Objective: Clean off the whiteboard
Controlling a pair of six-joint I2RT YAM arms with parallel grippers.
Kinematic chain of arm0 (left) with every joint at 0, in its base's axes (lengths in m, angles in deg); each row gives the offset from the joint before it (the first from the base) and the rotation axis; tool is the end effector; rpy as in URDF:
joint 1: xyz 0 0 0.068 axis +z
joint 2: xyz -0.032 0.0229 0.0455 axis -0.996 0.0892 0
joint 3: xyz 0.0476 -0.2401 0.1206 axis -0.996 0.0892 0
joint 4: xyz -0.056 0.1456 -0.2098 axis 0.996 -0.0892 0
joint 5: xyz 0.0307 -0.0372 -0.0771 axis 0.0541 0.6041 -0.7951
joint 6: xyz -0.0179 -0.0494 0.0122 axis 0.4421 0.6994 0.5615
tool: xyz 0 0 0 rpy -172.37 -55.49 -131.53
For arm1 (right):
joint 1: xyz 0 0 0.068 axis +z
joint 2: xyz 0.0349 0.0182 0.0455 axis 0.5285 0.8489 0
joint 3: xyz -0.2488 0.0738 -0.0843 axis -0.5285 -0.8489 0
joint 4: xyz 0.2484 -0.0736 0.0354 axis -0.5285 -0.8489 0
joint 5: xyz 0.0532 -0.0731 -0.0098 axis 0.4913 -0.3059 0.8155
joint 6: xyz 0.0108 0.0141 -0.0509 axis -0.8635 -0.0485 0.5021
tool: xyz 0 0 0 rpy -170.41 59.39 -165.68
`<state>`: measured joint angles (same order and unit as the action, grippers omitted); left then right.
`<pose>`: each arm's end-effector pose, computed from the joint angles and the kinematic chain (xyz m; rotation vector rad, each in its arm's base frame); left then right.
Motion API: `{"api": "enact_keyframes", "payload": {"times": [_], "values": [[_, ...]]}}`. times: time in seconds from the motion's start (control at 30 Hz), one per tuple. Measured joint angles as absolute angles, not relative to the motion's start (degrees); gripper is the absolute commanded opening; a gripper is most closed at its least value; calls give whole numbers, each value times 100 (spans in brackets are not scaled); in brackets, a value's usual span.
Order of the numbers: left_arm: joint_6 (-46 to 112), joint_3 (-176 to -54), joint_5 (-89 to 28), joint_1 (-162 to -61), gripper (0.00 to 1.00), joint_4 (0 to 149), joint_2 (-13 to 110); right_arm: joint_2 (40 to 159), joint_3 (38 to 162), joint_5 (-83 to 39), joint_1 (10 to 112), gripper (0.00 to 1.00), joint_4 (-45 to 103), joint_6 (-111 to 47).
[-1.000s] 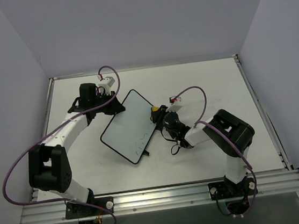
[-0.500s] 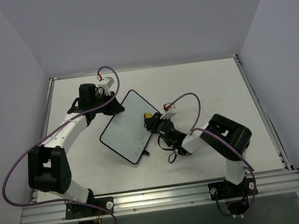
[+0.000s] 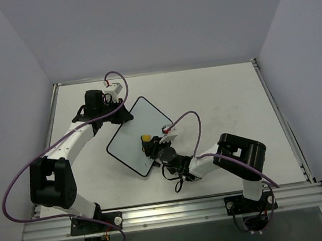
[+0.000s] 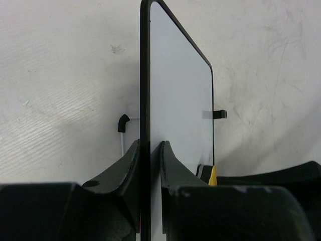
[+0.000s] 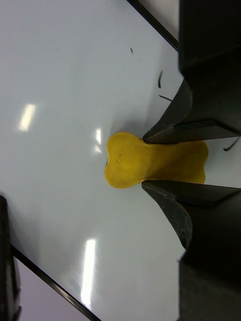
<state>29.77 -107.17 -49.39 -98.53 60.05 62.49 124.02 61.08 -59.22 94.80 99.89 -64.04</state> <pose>0.3352 -0.0982 0.2618 0.3641 2.2179 -0.7388 0.1706 0.2949 0.1646 0.0891 1.6343 1.0001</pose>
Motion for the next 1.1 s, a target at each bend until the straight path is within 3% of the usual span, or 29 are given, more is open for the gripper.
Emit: {"api": "enact_keyframes", "payload": {"times": [0.4, 1.1], "values": [[2968, -10717, -4901, -9855, 2, 5970, 6227, 12336, 6143, -6178, 9930, 0, 9772, -6362], [3009, -10714, -4735, -9831, 2, 6005, 6157, 12336, 5723, -5918, 8594, 0, 9348, -6683]]}}
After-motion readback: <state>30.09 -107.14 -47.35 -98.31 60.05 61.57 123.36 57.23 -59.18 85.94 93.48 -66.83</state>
